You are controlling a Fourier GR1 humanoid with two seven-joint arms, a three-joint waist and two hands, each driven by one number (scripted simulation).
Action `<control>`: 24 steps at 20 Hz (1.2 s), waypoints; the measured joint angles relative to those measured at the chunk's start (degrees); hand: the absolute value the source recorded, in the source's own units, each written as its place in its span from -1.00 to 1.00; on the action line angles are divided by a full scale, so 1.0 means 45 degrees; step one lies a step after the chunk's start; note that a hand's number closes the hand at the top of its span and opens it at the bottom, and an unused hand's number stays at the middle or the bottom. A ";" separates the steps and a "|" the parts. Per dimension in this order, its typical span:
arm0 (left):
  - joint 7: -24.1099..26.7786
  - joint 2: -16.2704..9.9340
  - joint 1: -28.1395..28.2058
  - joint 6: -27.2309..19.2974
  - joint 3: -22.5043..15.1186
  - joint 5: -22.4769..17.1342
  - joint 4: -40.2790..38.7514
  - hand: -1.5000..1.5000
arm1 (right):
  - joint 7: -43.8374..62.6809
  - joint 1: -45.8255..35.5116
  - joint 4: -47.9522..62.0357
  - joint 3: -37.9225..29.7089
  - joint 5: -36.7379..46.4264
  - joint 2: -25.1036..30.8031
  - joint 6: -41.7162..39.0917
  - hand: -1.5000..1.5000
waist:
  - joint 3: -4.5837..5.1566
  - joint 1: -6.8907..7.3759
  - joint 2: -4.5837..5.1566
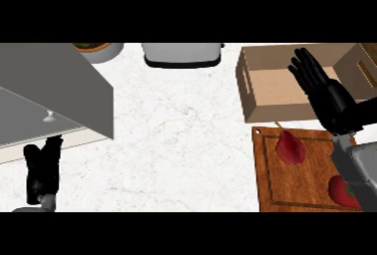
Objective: Pick the pear from the cutting board and place it in the cardboard box
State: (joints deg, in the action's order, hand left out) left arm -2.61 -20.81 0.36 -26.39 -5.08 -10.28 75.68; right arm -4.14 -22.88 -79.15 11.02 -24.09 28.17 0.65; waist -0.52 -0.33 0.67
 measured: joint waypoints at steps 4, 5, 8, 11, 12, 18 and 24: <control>-0.0176 -0.0182 0.0280 0.0904 -0.0843 0.0190 0.0414 0.00 | 0.0779 0.0703 0.0305 0.0269 0.0960 -0.0157 0.1496 -1.00 | 0.0115 -0.0162 -0.0100; -0.0198 -0.0208 0.0256 0.1188 -0.1133 0.0226 0.0530 0.00 | 0.1006 0.0945 0.0525 0.0367 0.1253 -0.0151 0.1906 -1.00 | 0.0164 -0.0309 -0.0098; 0.0089 -0.0290 -0.0009 0.1755 -0.1637 0.0374 0.0929 0.00 | 0.0836 0.1193 0.0692 0.0202 0.2154 0.0207 0.3038 -1.00 | 0.0200 -0.1043 -0.0389; 0.0444 -0.0597 0.0322 0.2237 -0.1957 0.0460 0.1310 0.00 | 0.1217 0.1837 0.1457 0.1256 0.4569 0.1478 0.3954 -1.00 | 0.0318 -0.1126 -0.0300; 0.0466 -0.0691 0.0323 0.2390 -0.1989 0.0440 0.1332 0.00 | 0.1341 0.1999 0.1608 0.1608 0.5349 0.1838 0.4274 -1.00 | 0.0339 -0.1139 -0.0282; 0.0468 -0.1095 0.0322 0.3141 -0.2312 0.0433 0.1433 0.00 | 0.2812 0.2332 0.1418 0.3495 0.9463 0.3340 0.5797 -1.00 | 0.0388 -0.0990 -0.0319; 0.0521 -0.1246 0.0412 0.3593 -0.2516 0.0336 0.1547 0.00 | 0.5915 0.2162 -0.0145 0.4776 1.1690 0.3967 0.5058 -1.00 | 0.0399 -0.0912 -0.0372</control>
State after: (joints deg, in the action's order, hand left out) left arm -0.27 -26.41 2.21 -10.22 -16.40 -8.77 82.64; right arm 22.48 -13.16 -79.80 32.51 28.51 46.02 23.41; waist 1.27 -4.43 -1.00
